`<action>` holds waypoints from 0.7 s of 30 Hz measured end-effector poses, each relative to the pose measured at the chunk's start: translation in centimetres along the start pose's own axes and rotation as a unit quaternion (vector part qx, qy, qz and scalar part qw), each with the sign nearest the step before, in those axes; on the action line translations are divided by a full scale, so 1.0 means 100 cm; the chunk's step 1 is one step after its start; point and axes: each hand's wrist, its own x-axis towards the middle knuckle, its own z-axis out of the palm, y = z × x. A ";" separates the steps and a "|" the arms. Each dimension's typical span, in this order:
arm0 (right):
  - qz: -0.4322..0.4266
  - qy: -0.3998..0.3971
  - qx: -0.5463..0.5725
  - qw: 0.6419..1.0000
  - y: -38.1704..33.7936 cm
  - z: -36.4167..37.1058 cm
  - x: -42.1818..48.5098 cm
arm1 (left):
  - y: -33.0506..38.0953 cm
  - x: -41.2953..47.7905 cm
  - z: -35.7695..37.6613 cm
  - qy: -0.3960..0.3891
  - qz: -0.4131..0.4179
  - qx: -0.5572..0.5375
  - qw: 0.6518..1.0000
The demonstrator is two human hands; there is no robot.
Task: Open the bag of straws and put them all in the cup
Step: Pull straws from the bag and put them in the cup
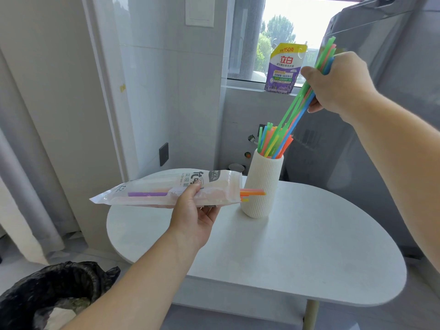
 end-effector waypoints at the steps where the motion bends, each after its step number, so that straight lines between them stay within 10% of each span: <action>1: 0.000 0.000 0.000 1.000 0.000 -0.001 0.000 | 0.000 0.000 0.000 0.000 0.000 -0.001 1.000; 21: -0.042 0.009 -0.006 0.999 0.000 0.006 0.000 | -0.001 -0.001 0.002 -0.006 -0.006 0.008 1.000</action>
